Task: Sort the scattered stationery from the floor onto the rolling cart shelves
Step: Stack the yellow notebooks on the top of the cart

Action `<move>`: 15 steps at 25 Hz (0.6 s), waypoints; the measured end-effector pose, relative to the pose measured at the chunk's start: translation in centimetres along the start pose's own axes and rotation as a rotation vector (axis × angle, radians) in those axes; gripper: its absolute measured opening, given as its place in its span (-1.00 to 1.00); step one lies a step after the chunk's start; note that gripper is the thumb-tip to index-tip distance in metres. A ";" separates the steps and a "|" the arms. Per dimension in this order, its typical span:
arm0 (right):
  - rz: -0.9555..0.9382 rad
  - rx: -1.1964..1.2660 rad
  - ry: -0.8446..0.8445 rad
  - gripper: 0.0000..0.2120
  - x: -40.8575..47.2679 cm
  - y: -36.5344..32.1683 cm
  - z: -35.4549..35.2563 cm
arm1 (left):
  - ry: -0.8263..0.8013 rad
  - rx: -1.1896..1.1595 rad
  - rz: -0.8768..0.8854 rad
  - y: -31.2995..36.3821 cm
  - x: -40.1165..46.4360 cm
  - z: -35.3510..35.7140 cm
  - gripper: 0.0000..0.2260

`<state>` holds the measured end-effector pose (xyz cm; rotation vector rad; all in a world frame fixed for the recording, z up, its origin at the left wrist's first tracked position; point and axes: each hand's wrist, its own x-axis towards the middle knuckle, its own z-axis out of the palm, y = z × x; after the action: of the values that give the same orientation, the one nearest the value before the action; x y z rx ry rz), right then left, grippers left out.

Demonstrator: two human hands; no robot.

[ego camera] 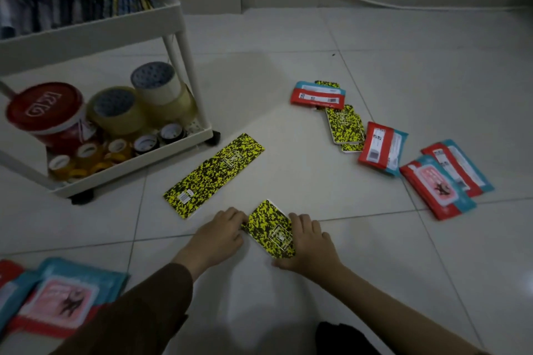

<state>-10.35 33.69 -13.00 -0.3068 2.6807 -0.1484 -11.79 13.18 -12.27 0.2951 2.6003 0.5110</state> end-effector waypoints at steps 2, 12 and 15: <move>0.015 -0.028 0.039 0.01 -0.1 -0.3 1.0 | -0.007 0.019 0.007 0.0 -0.3 0.6 -0.63; 0.051 0.459 -0.101 -0.12 2.5 -2.0 -2.4 | 0.348 0.261 0.247 0.1 -2.2 0.0 -0.54; 0.037 0.683 -0.199 0.01 3.4 -3.3 -4.3 | 0.507 0.336 0.307 0.4 -2.3 -1.0 -0.68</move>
<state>-14.57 29.92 -10.00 -0.0489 2.2690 -0.9366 -10.25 12.58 -10.34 0.7721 3.1564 0.2666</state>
